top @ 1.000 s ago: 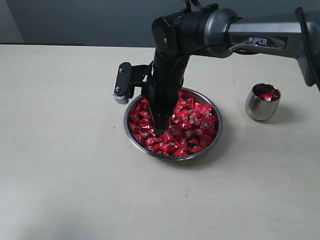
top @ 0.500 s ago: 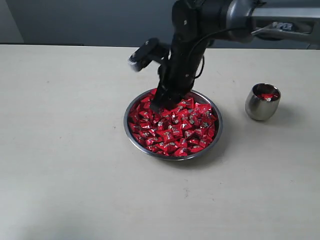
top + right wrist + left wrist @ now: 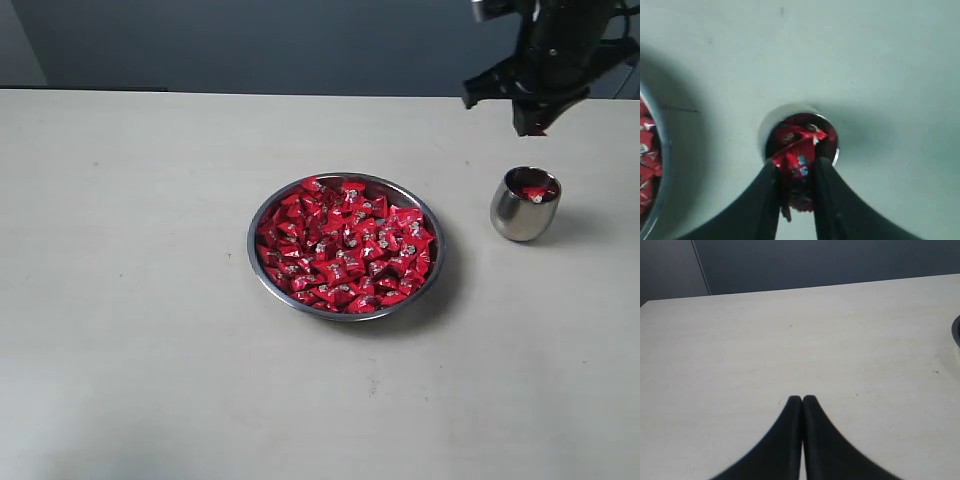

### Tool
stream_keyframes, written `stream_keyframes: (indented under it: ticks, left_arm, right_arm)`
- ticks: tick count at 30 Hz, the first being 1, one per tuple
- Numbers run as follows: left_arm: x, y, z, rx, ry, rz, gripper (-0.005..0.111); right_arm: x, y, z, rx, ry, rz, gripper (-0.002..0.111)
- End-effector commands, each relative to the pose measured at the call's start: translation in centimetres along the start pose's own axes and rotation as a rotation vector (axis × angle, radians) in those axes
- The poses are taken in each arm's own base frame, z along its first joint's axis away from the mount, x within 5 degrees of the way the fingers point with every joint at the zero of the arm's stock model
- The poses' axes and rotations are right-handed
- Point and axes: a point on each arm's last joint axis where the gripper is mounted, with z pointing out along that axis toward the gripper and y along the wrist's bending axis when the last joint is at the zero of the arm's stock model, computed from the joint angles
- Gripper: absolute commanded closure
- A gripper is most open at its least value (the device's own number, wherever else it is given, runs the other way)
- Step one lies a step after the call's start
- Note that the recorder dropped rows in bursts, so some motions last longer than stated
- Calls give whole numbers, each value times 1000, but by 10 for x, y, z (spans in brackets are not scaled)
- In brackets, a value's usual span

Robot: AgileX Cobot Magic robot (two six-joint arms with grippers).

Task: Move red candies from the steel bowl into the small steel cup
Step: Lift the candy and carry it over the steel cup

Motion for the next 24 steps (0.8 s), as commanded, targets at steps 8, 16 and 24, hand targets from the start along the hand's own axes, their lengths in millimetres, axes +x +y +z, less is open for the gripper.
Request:
stream_keyframes:
  ticks: [8,16,24]
  left_arm:
    - [-4,0,-1,3,-22,0,106]
    - [-4,0,-1,3,-22,0,106]
    - [-4,0,-1,3,-22,0,106]
  right_arm:
    - [1,-43,25,-93,116,149,109]
    - [-11,-36,46,-155,145,128,109]
    - [-10,-34,59,-157,176,126,109]
